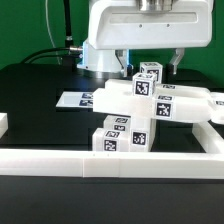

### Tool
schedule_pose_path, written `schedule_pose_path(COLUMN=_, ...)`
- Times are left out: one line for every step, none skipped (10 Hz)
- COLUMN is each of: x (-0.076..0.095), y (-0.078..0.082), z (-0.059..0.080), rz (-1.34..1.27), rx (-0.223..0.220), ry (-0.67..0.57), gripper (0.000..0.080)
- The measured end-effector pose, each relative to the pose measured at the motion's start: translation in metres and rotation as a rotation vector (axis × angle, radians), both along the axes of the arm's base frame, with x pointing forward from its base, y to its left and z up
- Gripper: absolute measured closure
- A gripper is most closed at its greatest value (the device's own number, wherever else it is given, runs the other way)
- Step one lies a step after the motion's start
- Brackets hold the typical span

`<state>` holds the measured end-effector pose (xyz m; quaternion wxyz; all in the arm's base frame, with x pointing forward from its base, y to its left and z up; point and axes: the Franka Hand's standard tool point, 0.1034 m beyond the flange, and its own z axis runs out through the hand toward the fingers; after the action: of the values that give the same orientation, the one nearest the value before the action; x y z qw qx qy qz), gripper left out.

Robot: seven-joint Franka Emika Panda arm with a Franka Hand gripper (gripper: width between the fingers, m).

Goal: Assemble chair

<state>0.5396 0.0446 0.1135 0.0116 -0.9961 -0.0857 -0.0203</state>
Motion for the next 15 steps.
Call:
schedule_pose_path(x=0.003, y=-0.001, z=0.001, rz=0.002, rx=-0.003, ry=-0.023, gripper=0.0152)
schedule_pose_path(x=0.006, y=-0.001, z=0.003, rz=0.005, rx=-0.004, ry=-0.037, gripper=0.0152)
schedule_pose_path(x=0.011, y=-0.003, z=0.006, rz=0.012, rx=-0.005, ry=-0.055, gripper=0.0152)
schedule_pose_path(x=0.014, y=-0.004, z=0.008, rz=0.008, rx=-0.003, ry=-0.052, gripper=0.015)
schedule_pose_path(x=0.013, y=-0.004, z=0.007, rz=0.009, rx=-0.004, ry=-0.051, gripper=0.015)
schedule_pose_path(x=0.013, y=-0.004, z=0.006, rz=0.009, rx=-0.004, ry=-0.05, gripper=0.015)
schedule_pose_path(x=0.013, y=-0.004, z=0.006, rz=0.009, rx=-0.004, ry=-0.05, gripper=0.015)
schedule_pose_path(x=0.013, y=-0.004, z=0.006, rz=0.008, rx=-0.004, ry=-0.049, gripper=0.015)
schedule_pose_path(x=0.012, y=-0.003, z=0.006, rz=-0.004, rx=-0.002, ry=-0.045, gripper=0.015)
schedule_pose_path(x=0.01, y=-0.002, z=0.005, rz=-0.02, rx=0.001, ry=-0.032, gripper=0.015)
schedule_pose_path(x=0.009, y=-0.002, z=0.005, rz=-0.021, rx=0.001, ry=-0.029, gripper=0.015)
schedule_pose_path(x=0.009, y=-0.002, z=0.005, rz=-0.021, rx=0.001, ry=-0.029, gripper=0.0276)
schedule_pose_path(x=0.009, y=-0.003, z=0.004, rz=-0.021, rx=0.0, ry=-0.029, gripper=0.0411)
schedule_pose_path(x=0.009, y=-0.003, z=0.004, rz=-0.021, rx=0.0, ry=-0.029, gripper=0.0411)
schedule_pose_path(x=0.009, y=-0.003, z=0.004, rz=-0.021, rx=0.0, ry=-0.029, gripper=0.0516)
